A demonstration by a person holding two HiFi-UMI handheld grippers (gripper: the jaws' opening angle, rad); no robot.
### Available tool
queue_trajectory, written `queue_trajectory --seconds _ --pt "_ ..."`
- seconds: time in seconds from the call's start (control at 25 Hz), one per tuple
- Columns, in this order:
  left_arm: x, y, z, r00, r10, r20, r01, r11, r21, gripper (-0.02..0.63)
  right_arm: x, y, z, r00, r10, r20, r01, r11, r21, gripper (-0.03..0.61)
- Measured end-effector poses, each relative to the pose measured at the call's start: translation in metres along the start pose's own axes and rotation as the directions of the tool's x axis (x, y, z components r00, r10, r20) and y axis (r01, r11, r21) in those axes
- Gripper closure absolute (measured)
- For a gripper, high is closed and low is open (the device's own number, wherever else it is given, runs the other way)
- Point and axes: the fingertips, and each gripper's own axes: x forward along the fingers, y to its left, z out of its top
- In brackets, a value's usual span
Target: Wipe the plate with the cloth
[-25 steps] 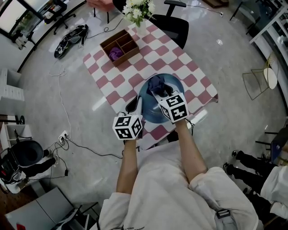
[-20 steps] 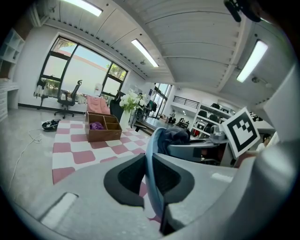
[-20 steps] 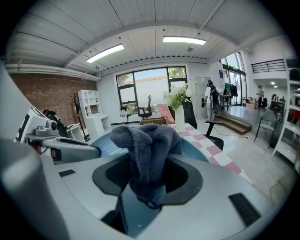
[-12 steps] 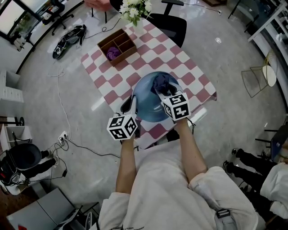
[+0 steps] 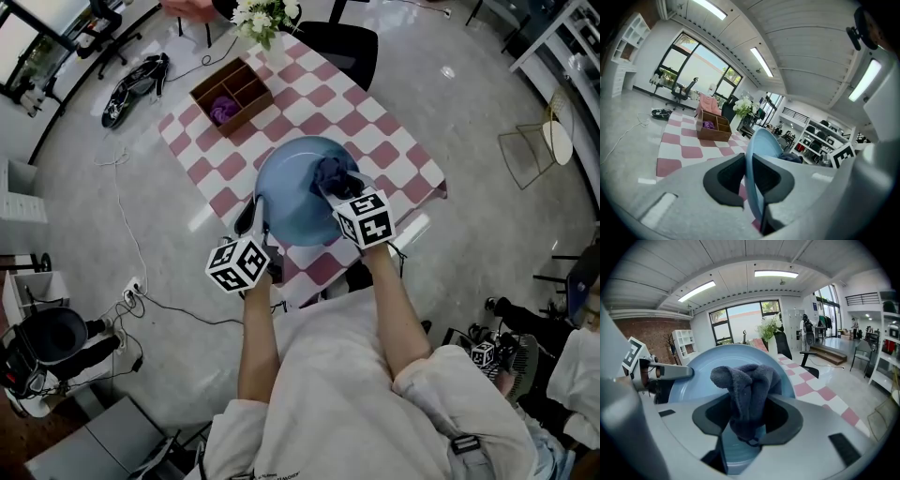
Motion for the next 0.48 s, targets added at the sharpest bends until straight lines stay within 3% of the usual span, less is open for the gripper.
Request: queue_trajectory --seconds 0.2,0.48 --pt "0.002 0.002 0.000 1.000 0.023 0.009 -0.023 1.000 -0.010 0.580 0.002 0.003 -0.010 0.999 0.029 -0.044 -0.029 1.000 -0.008 0.394" --pt "0.003 0.007 0.007 0.998 0.029 0.052 -0.024 0.996 -0.090 0.575 0.002 0.017 -0.009 0.995 0.065 -0.071 -0.069 0.996 -0.049 0.393"
